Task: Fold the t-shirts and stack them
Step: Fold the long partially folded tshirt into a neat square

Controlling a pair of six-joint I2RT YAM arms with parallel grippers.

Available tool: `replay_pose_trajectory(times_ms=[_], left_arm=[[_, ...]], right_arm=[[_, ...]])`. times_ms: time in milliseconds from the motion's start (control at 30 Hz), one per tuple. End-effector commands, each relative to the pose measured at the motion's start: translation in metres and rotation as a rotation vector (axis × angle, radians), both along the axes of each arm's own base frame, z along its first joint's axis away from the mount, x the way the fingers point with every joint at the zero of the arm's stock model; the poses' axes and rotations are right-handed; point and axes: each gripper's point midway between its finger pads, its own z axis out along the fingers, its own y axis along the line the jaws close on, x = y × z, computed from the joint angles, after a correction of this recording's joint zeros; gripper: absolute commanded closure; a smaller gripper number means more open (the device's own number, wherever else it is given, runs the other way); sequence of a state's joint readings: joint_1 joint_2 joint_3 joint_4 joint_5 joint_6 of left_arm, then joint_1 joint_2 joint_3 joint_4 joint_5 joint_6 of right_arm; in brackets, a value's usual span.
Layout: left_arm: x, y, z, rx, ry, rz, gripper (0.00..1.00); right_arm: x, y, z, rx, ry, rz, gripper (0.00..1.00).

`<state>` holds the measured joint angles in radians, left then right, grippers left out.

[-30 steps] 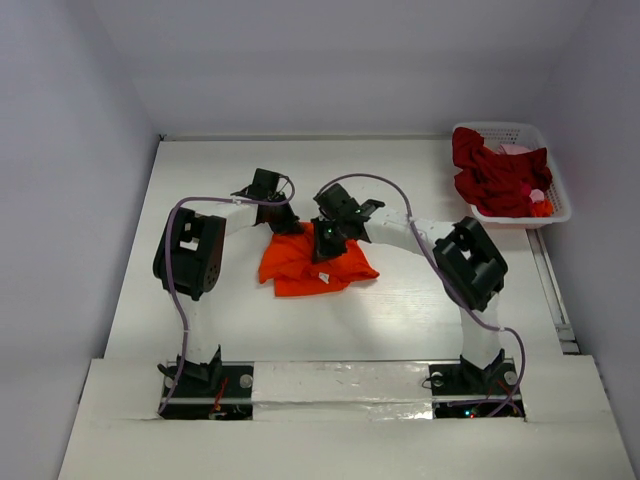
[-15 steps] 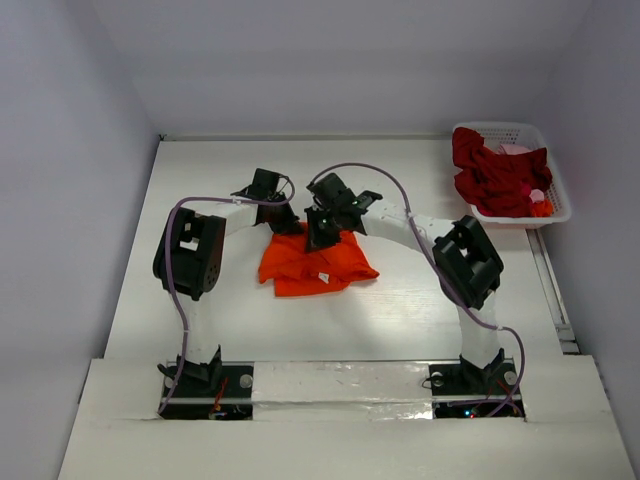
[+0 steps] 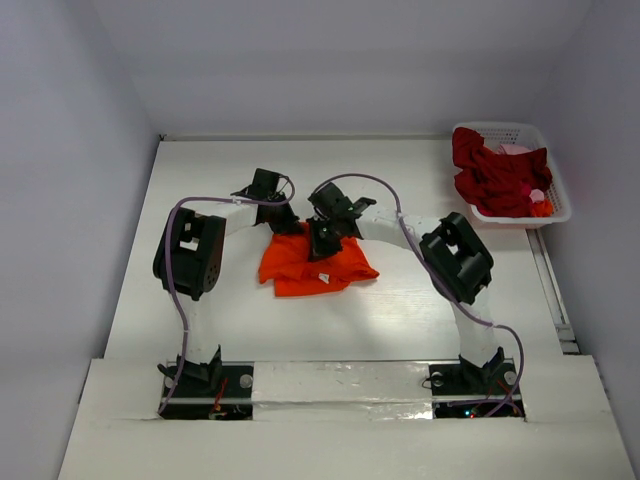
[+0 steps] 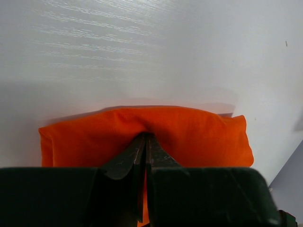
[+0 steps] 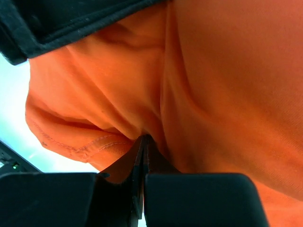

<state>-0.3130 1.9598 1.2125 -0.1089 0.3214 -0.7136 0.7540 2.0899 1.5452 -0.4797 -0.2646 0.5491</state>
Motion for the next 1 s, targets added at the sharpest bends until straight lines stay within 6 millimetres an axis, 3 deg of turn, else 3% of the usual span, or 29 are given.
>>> replay_pose_trajectory(times_ms=[0, 200, 700, 967], left_arm=[[-0.016, 0.025, -0.020, 0.125, 0.070, 0.014, 1.00], [-0.014, 0.026, -0.018, 0.135, 0.065, 0.012, 1.00], [-0.010, 0.029, -0.023, 0.135, 0.070, 0.022, 1.00], [-0.010, 0.030, -0.024, 0.139, 0.071, 0.022, 1.00]], right_arm=[[0.006, 0.004, 0.005, 0.029, -0.036, 0.010, 1.00], [-0.005, -0.002, 0.006, 0.040, -0.022, 0.008, 1.00], [-0.072, -0.037, -0.019, 0.005, 0.044, 0.016, 1.00], [-0.100, -0.044, -0.020, 0.029, 0.073, -0.001, 1.00]])
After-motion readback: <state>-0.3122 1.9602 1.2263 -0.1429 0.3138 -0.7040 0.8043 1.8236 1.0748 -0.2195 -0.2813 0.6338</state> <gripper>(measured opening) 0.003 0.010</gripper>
